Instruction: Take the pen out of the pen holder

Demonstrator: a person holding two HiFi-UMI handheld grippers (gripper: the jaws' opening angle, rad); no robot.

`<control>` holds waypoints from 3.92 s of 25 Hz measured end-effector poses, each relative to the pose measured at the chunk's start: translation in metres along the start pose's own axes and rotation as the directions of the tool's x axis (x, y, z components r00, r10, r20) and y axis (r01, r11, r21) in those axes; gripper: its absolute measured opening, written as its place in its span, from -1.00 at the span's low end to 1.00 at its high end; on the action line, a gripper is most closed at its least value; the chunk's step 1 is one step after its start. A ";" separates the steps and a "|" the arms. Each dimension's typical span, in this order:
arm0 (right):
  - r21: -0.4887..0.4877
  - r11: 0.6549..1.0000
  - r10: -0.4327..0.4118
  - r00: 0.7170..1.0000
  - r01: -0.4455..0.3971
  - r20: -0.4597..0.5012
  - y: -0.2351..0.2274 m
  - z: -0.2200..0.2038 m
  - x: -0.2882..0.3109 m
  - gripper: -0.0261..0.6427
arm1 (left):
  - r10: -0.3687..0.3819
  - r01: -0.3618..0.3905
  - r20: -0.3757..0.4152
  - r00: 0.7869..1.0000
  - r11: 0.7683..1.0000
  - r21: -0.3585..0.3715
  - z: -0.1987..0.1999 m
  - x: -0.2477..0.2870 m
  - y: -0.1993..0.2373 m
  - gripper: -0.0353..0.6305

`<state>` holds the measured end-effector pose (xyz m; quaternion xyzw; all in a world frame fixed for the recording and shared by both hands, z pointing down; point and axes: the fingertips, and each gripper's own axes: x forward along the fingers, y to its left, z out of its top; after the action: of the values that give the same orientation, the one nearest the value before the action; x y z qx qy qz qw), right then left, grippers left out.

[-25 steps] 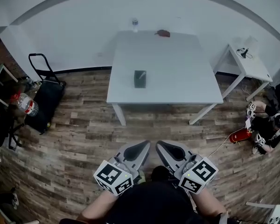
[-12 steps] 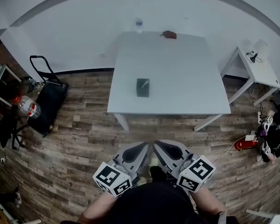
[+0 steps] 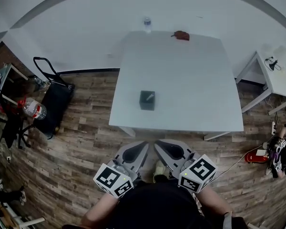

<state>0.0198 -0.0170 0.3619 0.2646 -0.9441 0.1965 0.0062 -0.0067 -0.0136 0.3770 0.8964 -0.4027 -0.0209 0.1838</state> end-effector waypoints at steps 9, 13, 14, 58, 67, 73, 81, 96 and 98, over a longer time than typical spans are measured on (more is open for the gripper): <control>0.009 1.000 -0.026 0.997 0.027 -0.074 -0.057 -0.003 0.035 -0.88 | 0.059 -0.058 -0.011 0.998 0.997 0.045 0.007 0.034 0.042 -0.88; -0.001 0.997 -0.077 0.990 0.077 -0.116 -0.087 -0.010 0.048 -0.88 | 0.043 -0.042 -0.019 0.999 0.997 0.058 0.002 0.055 0.064 -0.88; -0.005 0.996 -0.090 0.988 0.090 -0.124 -0.095 -0.011 0.052 -0.88 | 0.035 -0.034 -0.022 0.999 0.998 0.057 0.001 0.061 0.070 -0.88; -0.535 0.830 -0.356 0.589 -0.158 -0.726 -0.299 -0.183 0.185 -0.66 | -0.022 0.000 -0.186 0.982 0.993 -0.114 -0.034 0.133 0.235 -0.88; -0.508 0.857 -0.345 0.634 -0.087 -0.692 -0.286 -0.161 0.179 -0.69 | -0.034 0.017 -0.182 0.983 0.995 -0.095 -0.034 0.135 0.224 -0.88; -0.468 0.884 -0.330 0.706 -0.002 -0.626 -0.272 -0.128 0.169 -0.69 | -0.038 0.027 -0.171 0.985 0.997 -0.066 -0.029 0.135 0.207 -0.88; -0.364 0.924 -0.293 0.823 0.114 -0.486 -0.239 -0.077 0.150 -0.69 | -0.031 0.030 -0.145 0.989 1.000 -0.004 -0.017 0.129 0.176 -0.88; -0.250 0.946 -0.255 0.951 0.209 -0.172 -0.174 0.018 0.103 -0.69 | 0.011 -0.007 -0.053 0.999 0.996 0.084 0.020 0.108 0.120 -0.88; -0.240 0.947 -0.248 0.960 0.212 -0.130 -0.166 0.030 0.098 -0.69 | 0.003 0.001 -0.040 0.999 0.995 0.099 0.030 0.106 0.111 -0.88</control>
<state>0.0221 -0.2072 0.4065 0.3543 -0.9192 0.1074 0.1339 -0.0198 -0.1671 0.3994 0.9045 -0.3999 0.0173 0.1471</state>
